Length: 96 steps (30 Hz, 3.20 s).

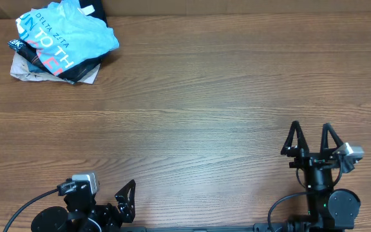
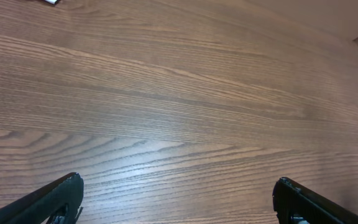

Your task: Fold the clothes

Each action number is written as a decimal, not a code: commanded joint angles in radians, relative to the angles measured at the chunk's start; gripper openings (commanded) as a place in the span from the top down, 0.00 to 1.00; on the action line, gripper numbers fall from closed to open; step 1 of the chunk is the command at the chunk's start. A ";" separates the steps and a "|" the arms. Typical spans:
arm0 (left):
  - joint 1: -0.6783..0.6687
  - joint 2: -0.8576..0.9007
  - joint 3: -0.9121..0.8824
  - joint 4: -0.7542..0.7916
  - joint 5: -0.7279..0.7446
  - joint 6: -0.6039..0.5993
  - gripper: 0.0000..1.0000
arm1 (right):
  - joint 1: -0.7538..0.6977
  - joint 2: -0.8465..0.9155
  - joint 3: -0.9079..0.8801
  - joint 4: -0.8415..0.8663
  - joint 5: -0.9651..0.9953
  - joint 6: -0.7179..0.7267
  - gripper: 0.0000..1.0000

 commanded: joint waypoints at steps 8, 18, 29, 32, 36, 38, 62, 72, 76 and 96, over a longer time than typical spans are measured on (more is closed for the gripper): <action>0.004 -0.003 -0.002 0.000 -0.006 -0.014 0.00 | 0.057 -0.029 -0.049 0.019 0.005 -0.059 0.00; 0.004 -0.003 -0.002 0.000 -0.006 -0.014 0.00 | 0.069 -0.029 -0.153 0.177 0.014 -0.084 0.00; 0.004 -0.003 -0.002 0.000 -0.006 -0.014 0.00 | 0.069 -0.029 -0.152 0.052 0.040 -0.084 0.00; 0.004 -0.003 -0.002 0.000 -0.006 -0.014 0.00 | 0.069 -0.029 -0.152 -0.011 0.040 -0.084 0.00; 0.004 -0.003 -0.002 0.000 -0.006 -0.014 0.00 | 0.069 -0.029 -0.152 -0.023 0.037 -0.083 0.00; 0.004 -0.003 -0.002 0.000 -0.006 -0.014 0.00 | 0.069 -0.029 -0.152 -0.023 0.036 -0.083 0.00; 0.004 -0.003 -0.002 0.000 -0.006 -0.014 0.00 | 0.069 -0.029 -0.152 -0.023 0.036 -0.083 0.00; 0.004 -0.003 -0.002 0.000 -0.006 -0.014 0.00 | 0.069 -0.029 -0.152 -0.023 0.036 -0.083 0.00; 0.004 -0.003 -0.002 0.000 -0.006 -0.014 0.00 | 0.069 -0.029 -0.152 -0.023 0.036 -0.083 0.00; -0.153 -0.018 -0.267 0.762 -0.022 0.160 0.00 | 0.069 -0.029 -0.152 -0.023 0.036 -0.083 0.00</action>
